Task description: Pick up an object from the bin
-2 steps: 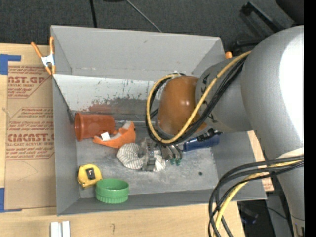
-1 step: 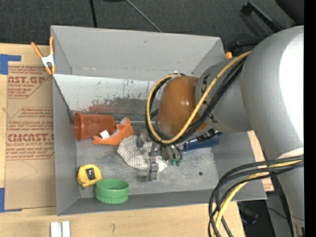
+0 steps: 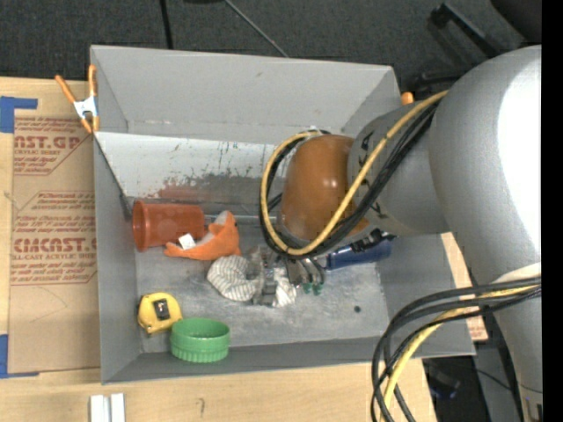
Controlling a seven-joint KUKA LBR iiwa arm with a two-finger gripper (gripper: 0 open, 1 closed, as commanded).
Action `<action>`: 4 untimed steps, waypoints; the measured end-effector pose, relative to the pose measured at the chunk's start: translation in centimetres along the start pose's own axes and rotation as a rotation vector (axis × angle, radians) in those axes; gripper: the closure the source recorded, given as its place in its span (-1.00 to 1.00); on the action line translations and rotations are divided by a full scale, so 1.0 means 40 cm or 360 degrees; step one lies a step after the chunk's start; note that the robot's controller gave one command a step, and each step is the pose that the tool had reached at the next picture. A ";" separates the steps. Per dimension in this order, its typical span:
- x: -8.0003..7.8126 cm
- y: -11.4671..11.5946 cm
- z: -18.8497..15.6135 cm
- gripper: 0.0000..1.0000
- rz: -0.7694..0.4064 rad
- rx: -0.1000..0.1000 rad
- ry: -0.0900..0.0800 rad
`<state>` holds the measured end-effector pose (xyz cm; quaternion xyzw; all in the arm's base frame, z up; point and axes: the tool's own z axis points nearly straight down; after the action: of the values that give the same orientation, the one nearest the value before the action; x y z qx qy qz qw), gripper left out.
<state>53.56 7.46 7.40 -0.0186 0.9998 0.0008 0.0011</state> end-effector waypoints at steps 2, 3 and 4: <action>-0.068 0.062 -0.243 1.00 -0.0027 0.0000 0.0000; -0.068 0.062 -0.243 1.00 -0.0027 0.0000 0.0000; -0.070 0.069 -0.499 1.00 -0.0036 0.0001 -0.0002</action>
Offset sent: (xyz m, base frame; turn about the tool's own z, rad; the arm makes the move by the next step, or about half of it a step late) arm 0.0258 0.0244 0.0975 -0.0151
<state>56.20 10.30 27.35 -0.0298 0.9996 0.0005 0.0016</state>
